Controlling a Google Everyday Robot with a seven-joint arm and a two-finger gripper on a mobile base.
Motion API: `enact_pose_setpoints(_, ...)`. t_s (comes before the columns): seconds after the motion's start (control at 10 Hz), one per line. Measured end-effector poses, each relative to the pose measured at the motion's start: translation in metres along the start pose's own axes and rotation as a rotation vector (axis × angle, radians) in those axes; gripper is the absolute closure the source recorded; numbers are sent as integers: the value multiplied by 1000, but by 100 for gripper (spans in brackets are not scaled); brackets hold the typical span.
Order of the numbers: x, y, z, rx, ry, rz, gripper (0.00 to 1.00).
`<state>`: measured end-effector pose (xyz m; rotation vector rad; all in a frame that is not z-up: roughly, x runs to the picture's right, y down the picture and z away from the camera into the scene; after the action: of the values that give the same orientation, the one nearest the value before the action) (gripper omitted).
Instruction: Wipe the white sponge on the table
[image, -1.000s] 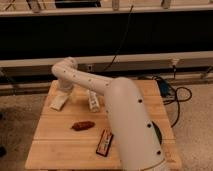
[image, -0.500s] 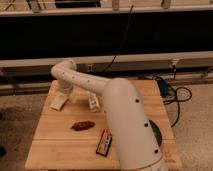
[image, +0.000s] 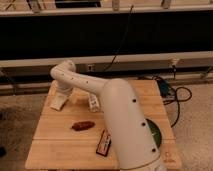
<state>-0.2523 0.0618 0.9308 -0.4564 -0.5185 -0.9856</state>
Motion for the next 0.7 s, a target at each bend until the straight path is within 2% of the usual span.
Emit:
enact_pose_setpoints(0.3,0,1,3,-11,6,-11,20)
enact_pose_setpoints(0.4,0,1,5,-14,7,-16,23)
enact_pose_setpoints(0.7,-4,3,7,-23,14,-27,51)
